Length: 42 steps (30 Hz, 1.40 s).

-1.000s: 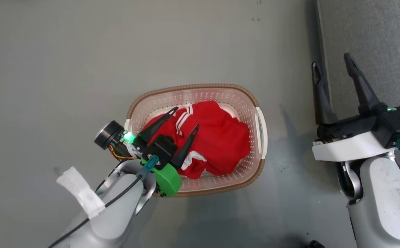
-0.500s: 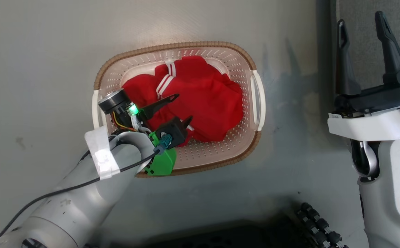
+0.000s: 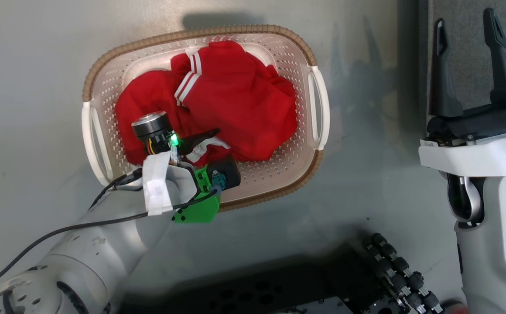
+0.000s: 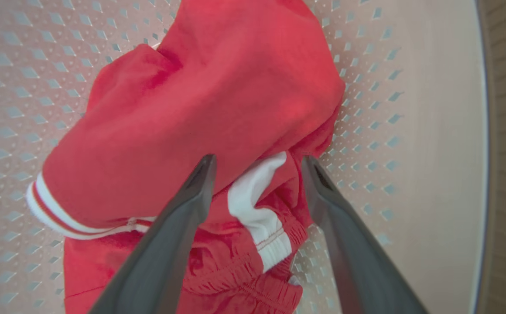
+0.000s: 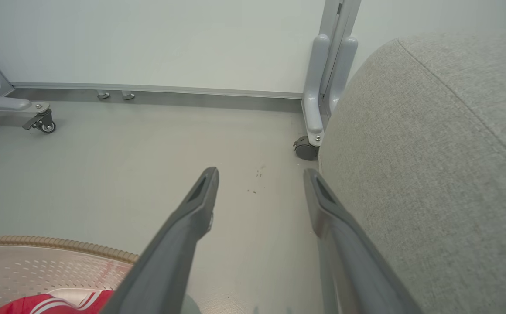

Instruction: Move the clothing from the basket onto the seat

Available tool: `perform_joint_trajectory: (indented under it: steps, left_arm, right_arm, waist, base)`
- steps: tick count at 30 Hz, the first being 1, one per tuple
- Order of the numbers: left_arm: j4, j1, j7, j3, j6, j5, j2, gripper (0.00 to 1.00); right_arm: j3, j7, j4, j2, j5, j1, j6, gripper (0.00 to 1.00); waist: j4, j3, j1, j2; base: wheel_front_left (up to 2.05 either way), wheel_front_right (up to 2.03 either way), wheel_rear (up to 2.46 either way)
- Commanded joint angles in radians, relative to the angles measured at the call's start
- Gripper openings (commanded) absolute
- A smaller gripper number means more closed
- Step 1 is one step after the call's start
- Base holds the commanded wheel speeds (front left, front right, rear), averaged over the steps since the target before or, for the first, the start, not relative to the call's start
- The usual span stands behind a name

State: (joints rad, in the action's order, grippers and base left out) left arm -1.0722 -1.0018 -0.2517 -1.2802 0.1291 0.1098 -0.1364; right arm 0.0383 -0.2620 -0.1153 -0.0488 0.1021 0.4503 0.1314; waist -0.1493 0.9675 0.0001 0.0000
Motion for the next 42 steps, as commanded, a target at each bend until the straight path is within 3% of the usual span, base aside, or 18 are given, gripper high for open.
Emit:
perform_joint_trajectory:
  steps: [1,10,31,32,33,42]
  left_arm:
    - [-0.019,-0.012,0.009,-0.001,0.002,-0.027,0.002,1.0]
    - [-0.133,-0.06,0.044,-0.002,0.001,-0.129,0.034,1.0]
    - [-0.214,-0.136,0.201,-0.001,0.001,-0.169,0.059,1.0]
    - [-0.215,-0.14,0.2,-0.001,0.001,-0.173,0.057,0.25]
    - [-0.215,-0.139,0.203,-0.002,0.001,-0.179,0.056,0.0]
    - [-0.216,-0.147,0.15,-0.002,0.001,-0.158,0.062,0.0]
  right_arm:
    - [-0.002,-0.005,-0.005,-0.003,0.007,0.017,-0.001,1.0]
    - [-0.003,-0.005,-0.011,-0.003,0.01,0.03,-0.001,1.0]
    - [-0.005,-0.005,-0.018,-0.003,0.03,0.044,-0.001,1.0]
    - [-0.005,-0.005,-0.017,-0.003,0.032,0.045,-0.001,1.0]
    - [-0.006,-0.005,-0.016,-0.003,0.034,0.047,-0.001,1.0]
    - [0.005,-0.005,0.0,-0.003,0.039,0.051,-0.001,1.0]
  waist:
    - [-0.008,0.015,-0.0001,0.0]
    - [-0.014,0.063,-0.0001,0.0]
    - [-0.04,0.135,-0.0001,0.0]
    - [-0.041,0.137,-0.0001,0.0]
    - [-0.042,0.138,-0.0001,0.0]
    - [-0.03,0.097,-0.0001,0.0]
  base:
    - [0.0,0.0,0.0]
    - [0.0,0.0,0.0]
    - [0.0,0.0,0.0]
    - [0.0,0.0,0.0]
    - [0.0,0.0,0.0]
    - [0.0,0.0,0.0]
